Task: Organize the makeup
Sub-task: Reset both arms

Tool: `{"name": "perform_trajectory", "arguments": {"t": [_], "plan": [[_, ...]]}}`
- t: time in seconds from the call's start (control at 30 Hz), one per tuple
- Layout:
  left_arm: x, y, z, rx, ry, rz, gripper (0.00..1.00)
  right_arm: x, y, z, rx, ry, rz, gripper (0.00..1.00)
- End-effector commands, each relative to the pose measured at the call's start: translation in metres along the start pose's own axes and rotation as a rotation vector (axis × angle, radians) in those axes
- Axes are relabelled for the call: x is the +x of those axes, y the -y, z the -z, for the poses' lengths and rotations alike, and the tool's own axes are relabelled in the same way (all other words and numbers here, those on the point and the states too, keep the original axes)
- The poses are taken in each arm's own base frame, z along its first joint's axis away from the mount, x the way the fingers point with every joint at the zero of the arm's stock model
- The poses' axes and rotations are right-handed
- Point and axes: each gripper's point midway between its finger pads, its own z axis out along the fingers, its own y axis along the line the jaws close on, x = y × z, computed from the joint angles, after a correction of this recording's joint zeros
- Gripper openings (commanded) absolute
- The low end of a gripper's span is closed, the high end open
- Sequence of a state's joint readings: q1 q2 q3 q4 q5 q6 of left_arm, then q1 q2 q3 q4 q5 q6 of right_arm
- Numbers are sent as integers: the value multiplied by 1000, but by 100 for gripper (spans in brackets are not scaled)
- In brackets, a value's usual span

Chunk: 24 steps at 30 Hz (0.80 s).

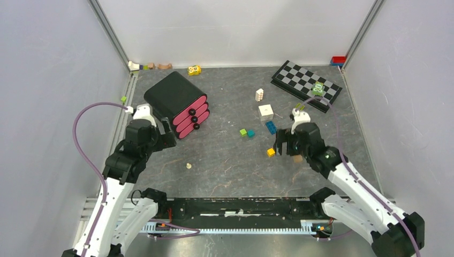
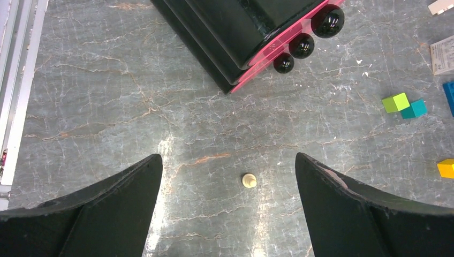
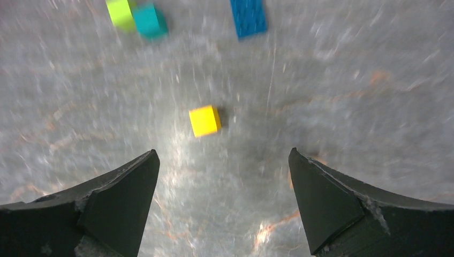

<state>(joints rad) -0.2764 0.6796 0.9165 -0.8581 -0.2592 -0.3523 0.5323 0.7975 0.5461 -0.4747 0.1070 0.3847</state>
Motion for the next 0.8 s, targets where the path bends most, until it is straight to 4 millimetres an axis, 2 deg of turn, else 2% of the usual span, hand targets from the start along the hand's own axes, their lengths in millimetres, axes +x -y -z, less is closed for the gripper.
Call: {"name": "perform_trajectory", "arguments": {"t": [0.0,0.1,0.2,0.77], "plan": [[-12,7,5,41,62,38,100,-97,-8,24,25,183,42,98],[-16,7,13,63,101,43,100,-130,-10,37,47,243,60,98],[-18,9,18,87,129,44,100,-140,-11,40,46,268,73,98],[-15,19,11,119,80,20,100,-94,10,35,83,249,121,98]]}}
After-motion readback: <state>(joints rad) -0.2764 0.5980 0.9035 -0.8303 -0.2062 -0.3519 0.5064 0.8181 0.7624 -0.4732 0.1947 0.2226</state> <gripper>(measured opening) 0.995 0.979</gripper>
